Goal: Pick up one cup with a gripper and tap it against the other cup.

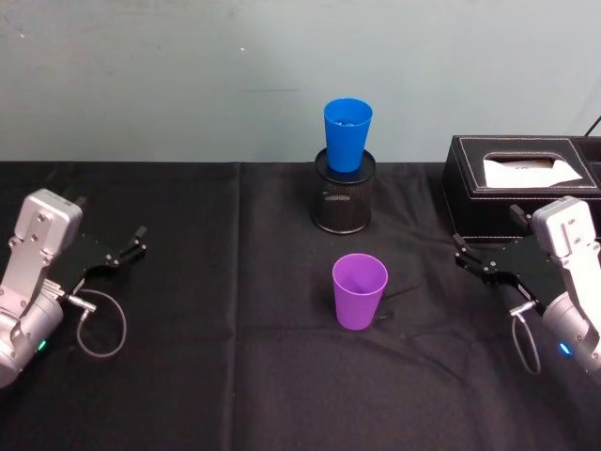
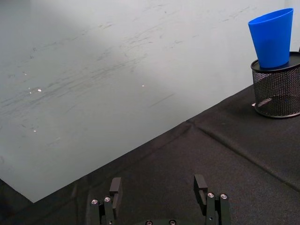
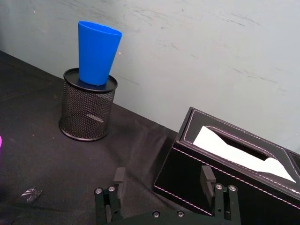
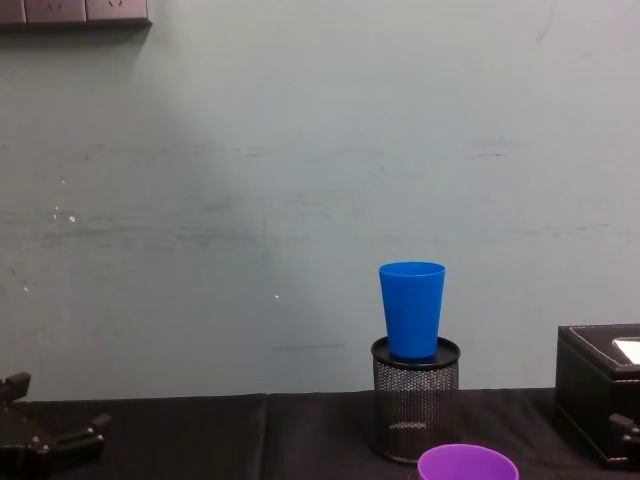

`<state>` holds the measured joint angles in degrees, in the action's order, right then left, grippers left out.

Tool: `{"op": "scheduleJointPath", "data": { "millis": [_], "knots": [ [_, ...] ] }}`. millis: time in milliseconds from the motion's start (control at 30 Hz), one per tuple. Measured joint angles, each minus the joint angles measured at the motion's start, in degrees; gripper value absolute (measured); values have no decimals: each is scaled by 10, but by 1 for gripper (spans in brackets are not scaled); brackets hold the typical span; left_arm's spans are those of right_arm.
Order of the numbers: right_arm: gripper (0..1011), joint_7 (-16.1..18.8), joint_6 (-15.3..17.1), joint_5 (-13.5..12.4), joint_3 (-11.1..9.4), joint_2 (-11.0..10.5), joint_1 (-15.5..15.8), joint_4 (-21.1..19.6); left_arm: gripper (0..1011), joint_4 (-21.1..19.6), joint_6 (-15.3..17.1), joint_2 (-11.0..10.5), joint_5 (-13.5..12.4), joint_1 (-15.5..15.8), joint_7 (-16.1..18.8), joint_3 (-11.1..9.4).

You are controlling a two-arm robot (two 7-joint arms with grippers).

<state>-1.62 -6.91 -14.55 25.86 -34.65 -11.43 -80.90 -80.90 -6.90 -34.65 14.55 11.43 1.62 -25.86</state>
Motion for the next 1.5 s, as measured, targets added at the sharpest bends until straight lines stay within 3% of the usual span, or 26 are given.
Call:
{"op": "scheduleJointPath", "data": {
  "millis": [200, 333, 567, 800, 1100, 1500],
  "knots": [
    [1004, 0, 0, 0, 0, 0, 0, 0, 1000, 0, 0, 0, 0, 0, 0, 0],
    [1004, 13, -12, -15, -16, -10, 18, -11, 1000, 0, 0, 0, 0, 0, 0, 0],
    [1004, 69, -58, -73, -44, -29, 92, -48, 1000, 0, 0, 0, 0, 0, 0, 0],
    [1004, 142, -88, -104, -32, -27, 128, -65, 1000, 0, 0, 0, 0, 0, 0, 0],
    [1004, 194, -83, -96, -3, 9, 102, -51, 1000, 0, 0, 0, 0, 0, 0, 0],
    [1004, 225, -60, -82, 13, 66, 42, 9, 1000, 0, 0, 0, 0, 0, 0, 0]
  ]
}}
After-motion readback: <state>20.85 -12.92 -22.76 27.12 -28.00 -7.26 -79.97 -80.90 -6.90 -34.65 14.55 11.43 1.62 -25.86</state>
